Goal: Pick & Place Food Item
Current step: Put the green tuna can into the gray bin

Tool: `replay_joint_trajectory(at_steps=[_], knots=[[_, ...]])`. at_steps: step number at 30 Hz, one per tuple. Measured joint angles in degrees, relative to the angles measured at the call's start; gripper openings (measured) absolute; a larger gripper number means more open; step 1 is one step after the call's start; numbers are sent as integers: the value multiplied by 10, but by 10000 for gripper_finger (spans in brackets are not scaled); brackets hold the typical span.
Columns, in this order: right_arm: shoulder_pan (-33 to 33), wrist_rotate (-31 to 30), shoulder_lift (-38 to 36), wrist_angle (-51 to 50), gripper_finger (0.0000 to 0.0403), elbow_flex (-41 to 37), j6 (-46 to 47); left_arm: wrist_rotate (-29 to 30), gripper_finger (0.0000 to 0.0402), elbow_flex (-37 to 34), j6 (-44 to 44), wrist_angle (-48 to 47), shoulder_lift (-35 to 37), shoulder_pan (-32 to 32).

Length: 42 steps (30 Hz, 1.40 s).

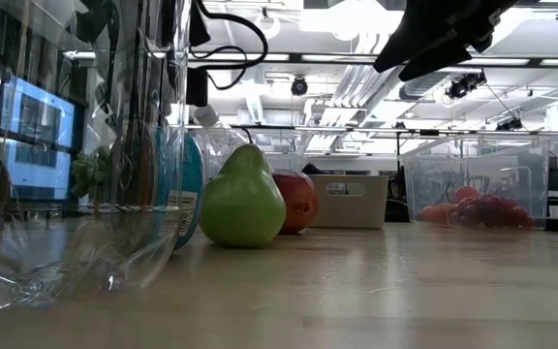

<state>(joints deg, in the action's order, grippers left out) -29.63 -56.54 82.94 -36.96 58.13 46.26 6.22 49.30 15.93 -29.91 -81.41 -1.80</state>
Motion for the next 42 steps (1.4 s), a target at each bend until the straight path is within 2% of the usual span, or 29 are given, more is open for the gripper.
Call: replay_joint_trajectory(at_steps=[10, 15, 26, 35, 42], knots=[[0, -3, 0, 0, 395, 0, -11, -1, 396, 0, 14, -10, 0, 21], [0, -3, 0, 0, 395, 0, -11, -1, 375, 0, 20, -22, 0, 22], [0, -3, 0, -1, 395, 0, -15, -1, 275, 0, 21, -22, 0, 22], [0, -3, 0, -1, 395, 0, -15, -2, 141, 0, 14, -23, 0, 22], [0, 7, 0, 0, 395, 0, -15, 1, 133, 2, -30, -28, 10, 10]])
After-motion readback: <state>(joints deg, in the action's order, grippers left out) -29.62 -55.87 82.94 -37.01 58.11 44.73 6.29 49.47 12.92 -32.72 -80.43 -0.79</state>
